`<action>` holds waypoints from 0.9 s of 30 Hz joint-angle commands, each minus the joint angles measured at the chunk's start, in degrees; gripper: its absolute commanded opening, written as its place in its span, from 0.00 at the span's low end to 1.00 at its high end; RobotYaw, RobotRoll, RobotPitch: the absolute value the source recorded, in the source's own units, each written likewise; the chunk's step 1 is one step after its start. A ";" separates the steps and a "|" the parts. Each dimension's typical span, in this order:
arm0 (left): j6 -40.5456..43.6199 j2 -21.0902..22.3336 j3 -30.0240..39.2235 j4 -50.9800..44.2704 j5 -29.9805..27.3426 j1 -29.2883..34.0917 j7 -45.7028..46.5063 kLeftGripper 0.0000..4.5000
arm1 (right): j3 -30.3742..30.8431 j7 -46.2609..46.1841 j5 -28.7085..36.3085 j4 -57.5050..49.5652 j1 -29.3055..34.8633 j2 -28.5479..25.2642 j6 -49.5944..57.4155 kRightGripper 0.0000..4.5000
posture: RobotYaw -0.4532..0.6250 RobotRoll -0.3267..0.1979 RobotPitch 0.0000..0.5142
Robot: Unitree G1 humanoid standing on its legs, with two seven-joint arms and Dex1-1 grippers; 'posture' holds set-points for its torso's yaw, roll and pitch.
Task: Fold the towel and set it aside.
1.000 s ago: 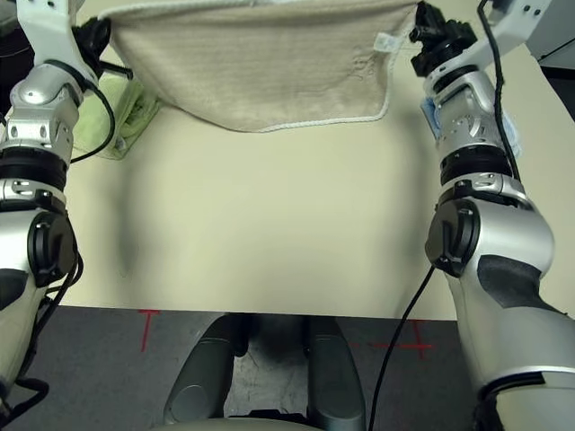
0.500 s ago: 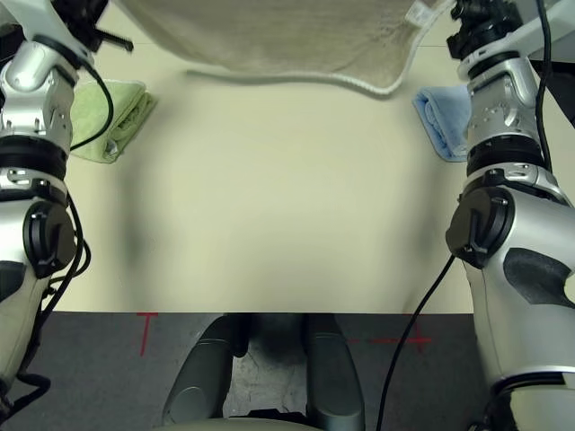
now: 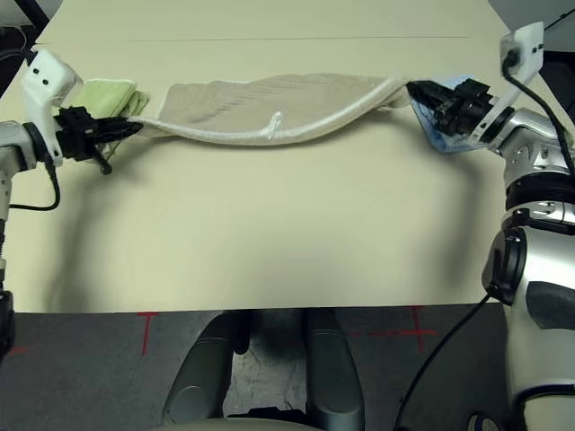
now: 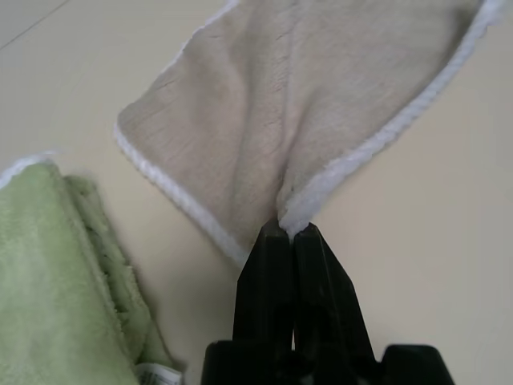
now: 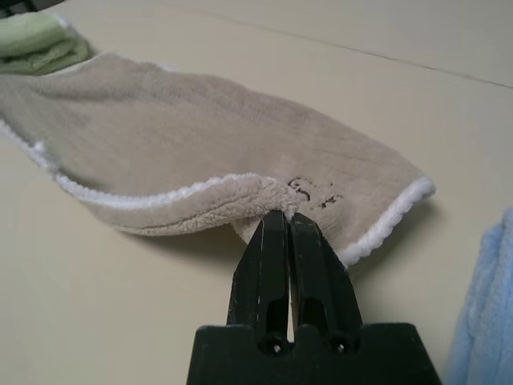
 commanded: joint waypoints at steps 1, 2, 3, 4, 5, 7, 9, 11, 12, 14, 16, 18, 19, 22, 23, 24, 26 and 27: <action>3.54 3.17 -1.25 -2.67 -2.13 -0.30 -5.48 0.00 | 2.30 6.09 -1.93 -0.84 0.80 -3.04 -0.49 0.00 | 0.44 0.62 0.60; 3.41 3.32 -1.35 -2.47 -1.99 -0.65 -5.56 0.00 | 3.05 8.04 -2.36 -1.04 1.14 -3.54 -0.35 0.00 | 0.44 0.62 0.60; 3.42 3.58 -1.51 -2.31 -1.78 -0.78 -5.68 0.00 | 4.88 12.01 -3.44 -1.89 2.21 -4.65 -0.50 0.00 | 0.44 0.62 0.60; 3.74 3.93 -1.62 -2.38 -1.78 -0.62 -6.09 0.00 | 6.55 15.48 -4.43 -2.81 3.23 -5.75 -0.31 0.00 | 0.44 0.62 0.59; 4.36 4.24 -1.66 -2.63 -1.97 -0.32 -6.52 0.00 | 7.79 18.01 -5.15 -3.63 4.10 -6.62 -0.39 0.00 | 0.43 0.62 0.60; 5.66 4.92 -1.66 -3.26 -2.44 0.47 -7.45 0.00 | 10.06 20.05 -5.24 -5.38 5.76 -8.05 -1.04 0.00 | 0.43 0.62 0.59; 6.66 5.70 -1.70 -3.84 -2.79 1.38 -8.42 0.00 | 12.40 20.22 -4.58 -7.02 7.32 -9.36 -2.05 0.00 | 0.43 0.62 0.59; 7.22 6.77 -1.78 -4.08 -3.02 2.46 -9.76 0.00 | 14.46 20.22 -4.28 -8.01 8.67 -10.68 -3.87 0.00 | 0.42 0.62 0.60; 7.39 7.56 -1.94 -4.18 -3.07 3.21 -10.72 0.00 | 15.42 20.22 -4.96 -7.86 9.30 -11.43 -6.06 0.00 | 0.42 0.62 0.60; 8.10 8.66 -2.14 -4.52 -3.46 4.25 -11.97 0.00 | 16.24 20.22 -5.86 -6.88 9.77 -12.21 -9.28 0.00 | 0.42 0.62 0.60; 8.30 9.88 -2.49 -5.08 -3.59 5.29 -13.24 0.00 | 16.23 20.22 -7.28 -5.14 9.56 -12.53 -12.90 0.00 | 0.42 0.62 0.60; 9.44 11.09 -2.71 -5.74 -4.14 6.06 -14.72 0.00 | 16.28 19.25 -9.28 -3.09 9.19 -12.75 -16.69 0.00 | 0.42 0.62 0.60; 9.99 11.51 -2.78 -5.98 -4.41 6.26 -15.23 0.00 | 16.38 18.69 -10.17 -2.17 8.99 -12.80 -18.26 0.00 | 0.42 0.62 0.60; 10.78 12.82 -3.05 -6.22 -4.67 6.47 -16.53 0.00 | 16.30 17.49 -12.01 0.17 8.01 -12.52 -20.65 0.00 | 0.42 0.62 0.60; 10.99 13.23 -3.18 -6.17 -4.66 6.45 -16.94 0.00 | 16.30 17.15 -12.50 0.69 7.65 -12.31 -21.23 0.00 | 0.42 0.62 0.60; 11.31 13.68 -3.41 -6.07 -4.66 6.48 -17.47 0.00 | 16.37 16.89 -13.01 1.09 7.32 -12.12 -21.77 0.00 | 0.42 0.62 0.60; 11.18 14.50 -3.83 -5.82 -4.36 6.82 -18.36 0.00 | 16.35 15.94 -13.86 1.90 6.71 -11.76 -22.40 0.00 | 0.42 0.62 0.59; 11.01 14.80 -3.90 -5.64 -4.31 6.99 -18.61 0.00 | 16.26 15.46 -14.17 2.29 6.41 -11.64 -22.50 0.00 | 0.42 0.62 0.59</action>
